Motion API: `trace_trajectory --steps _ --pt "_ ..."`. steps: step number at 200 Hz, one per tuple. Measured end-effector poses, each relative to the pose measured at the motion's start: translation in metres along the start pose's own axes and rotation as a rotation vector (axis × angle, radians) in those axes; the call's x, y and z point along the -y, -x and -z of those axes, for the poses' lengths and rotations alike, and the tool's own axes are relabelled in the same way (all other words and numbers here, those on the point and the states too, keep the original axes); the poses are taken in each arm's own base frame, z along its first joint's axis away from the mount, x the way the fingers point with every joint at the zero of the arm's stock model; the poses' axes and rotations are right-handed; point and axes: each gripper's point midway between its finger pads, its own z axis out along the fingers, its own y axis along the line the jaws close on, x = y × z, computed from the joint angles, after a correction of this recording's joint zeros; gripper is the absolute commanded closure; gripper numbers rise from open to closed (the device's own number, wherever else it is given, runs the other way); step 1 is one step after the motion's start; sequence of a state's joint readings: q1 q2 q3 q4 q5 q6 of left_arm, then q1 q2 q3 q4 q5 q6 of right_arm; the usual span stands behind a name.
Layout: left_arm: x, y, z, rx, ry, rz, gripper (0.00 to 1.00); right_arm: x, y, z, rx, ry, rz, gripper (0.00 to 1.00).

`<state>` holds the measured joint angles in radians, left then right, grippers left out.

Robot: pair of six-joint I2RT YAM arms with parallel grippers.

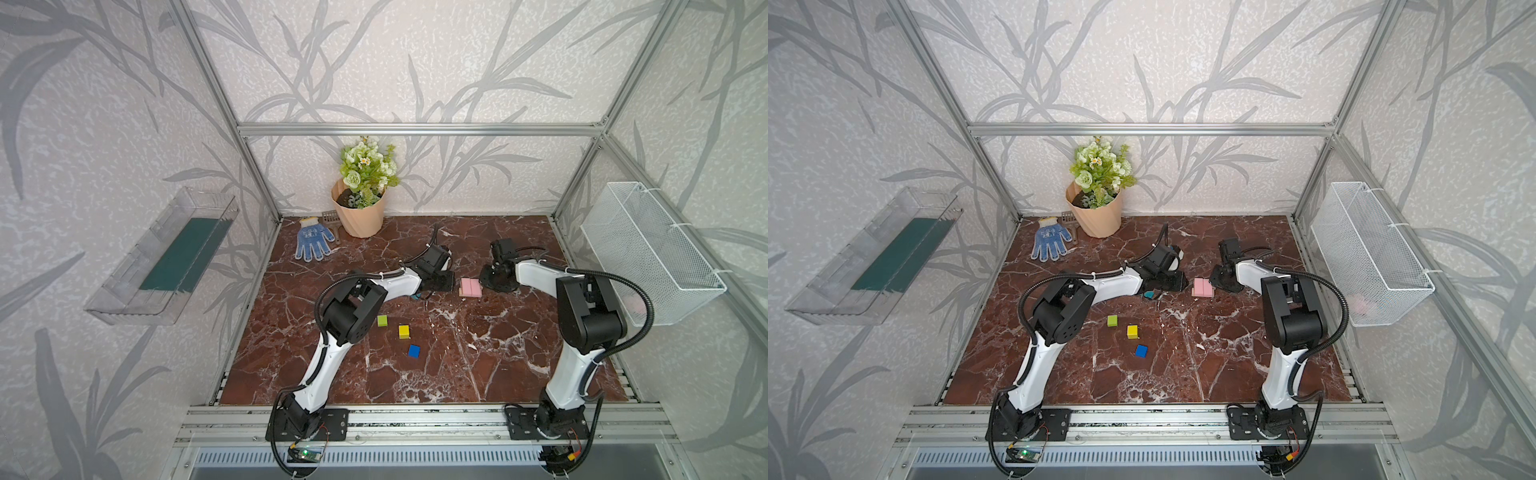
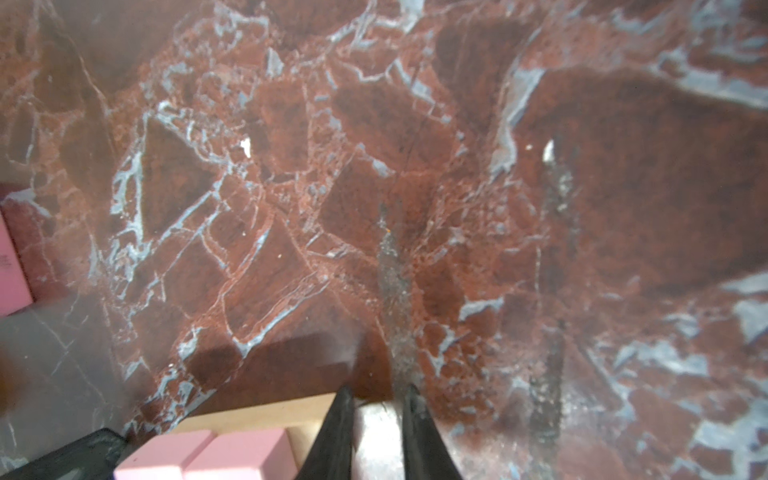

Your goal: Build the wood block tower

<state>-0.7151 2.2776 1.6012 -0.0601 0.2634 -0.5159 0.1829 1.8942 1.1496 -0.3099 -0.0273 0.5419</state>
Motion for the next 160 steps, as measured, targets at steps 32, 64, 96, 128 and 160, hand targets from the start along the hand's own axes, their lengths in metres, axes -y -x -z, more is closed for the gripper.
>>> trace_trajectory --steps 32,64,96,128,160 --pt "-0.0006 -0.0006 -0.0012 -0.001 0.002 0.0 0.73 -0.0011 -0.0004 -0.0002 -0.003 0.0 0.011 0.79" --pt "-0.0004 -0.0004 -0.0011 -0.001 0.002 0.0 0.73 -0.0016 -0.0008 -0.0003 -0.004 -0.001 0.016 0.79" --pt "0.0007 0.0004 -0.0029 -0.001 0.0 -0.001 0.74 -0.0015 -0.0008 -0.0003 -0.003 -0.003 0.017 0.79" --pt "0.0033 0.0015 -0.0051 -0.002 -0.003 -0.004 0.74 -0.0019 -0.0011 -0.0003 -0.001 -0.006 0.02 0.79" --pt "0.0045 0.0027 -0.0068 -0.003 -0.003 -0.004 0.74 -0.006 -0.0036 -0.0004 -0.004 -0.001 0.03 0.79"
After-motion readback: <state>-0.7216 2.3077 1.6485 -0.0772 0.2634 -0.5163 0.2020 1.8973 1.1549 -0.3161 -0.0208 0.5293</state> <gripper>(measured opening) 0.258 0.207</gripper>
